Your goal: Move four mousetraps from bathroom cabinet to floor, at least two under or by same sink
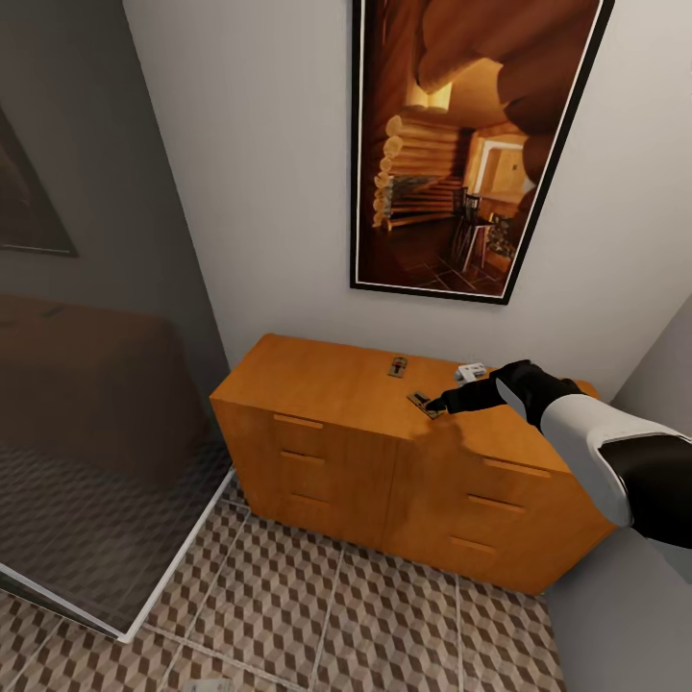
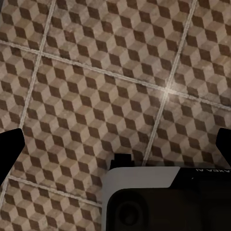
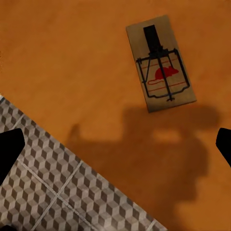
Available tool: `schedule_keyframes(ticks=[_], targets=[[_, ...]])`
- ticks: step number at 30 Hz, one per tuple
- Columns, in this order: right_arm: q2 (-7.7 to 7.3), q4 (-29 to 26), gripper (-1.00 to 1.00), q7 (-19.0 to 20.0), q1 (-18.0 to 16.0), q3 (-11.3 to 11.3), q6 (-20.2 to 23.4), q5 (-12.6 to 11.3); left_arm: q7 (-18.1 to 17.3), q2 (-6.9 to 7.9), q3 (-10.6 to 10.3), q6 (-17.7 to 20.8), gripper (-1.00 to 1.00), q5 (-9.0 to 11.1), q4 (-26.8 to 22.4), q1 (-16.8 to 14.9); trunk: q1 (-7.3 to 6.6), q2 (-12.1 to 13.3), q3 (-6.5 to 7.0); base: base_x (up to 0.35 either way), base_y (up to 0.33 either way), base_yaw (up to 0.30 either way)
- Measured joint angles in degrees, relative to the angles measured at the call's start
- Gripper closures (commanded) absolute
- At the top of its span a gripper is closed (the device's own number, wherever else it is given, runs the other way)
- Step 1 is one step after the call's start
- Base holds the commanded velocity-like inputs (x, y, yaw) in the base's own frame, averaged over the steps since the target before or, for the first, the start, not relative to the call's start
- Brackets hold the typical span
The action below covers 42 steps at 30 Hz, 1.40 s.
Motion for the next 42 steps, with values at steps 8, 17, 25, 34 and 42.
schedule_keyframes(ticks=[8,17,25,34,42], targets=[[0.01,0.0,-1.0,0.0,0.0,0.0,0.0,0.0,0.0,0.0,0.0,0.0,-1.0,0.0,0.0,0.0,-0.01,0.0,0.0,0.069,-0.062,0.0],[0.02,0.1,-1.0,0.0,0.0,0.0,0.0,0.0,0.0,0.0,0.0,0.0,-1.0,0.0,0.0,0.0,-0.01,0.0,0.0,0.125,-0.141,0.0],[0.01,0.0,-1.0,0.1,0.0,0.0,-0.1,-0.1,0.0,0.0,0.0,0.0,-1.0,0.0,0.0,0.0,0.0,0.0,0.0,0.035,-0.038,0.0],[0.01,0.1,-1.0,0.1,0.0,0.0,-0.1,-0.1,0.0,0.0,0.0,0.0,-1.0,0.0,0.0,0.0,0.0,0.0,0.0,0.003,-0.003,0.0],[0.06,0.1,-1.0,0.1,0.0,0.0,-0.1,-0.1,0.0,0.0,0.0,0.0,-1.0,0.0,0.0,0.0,0.0,0.0,0.0,0.0,0.0,0.0]])
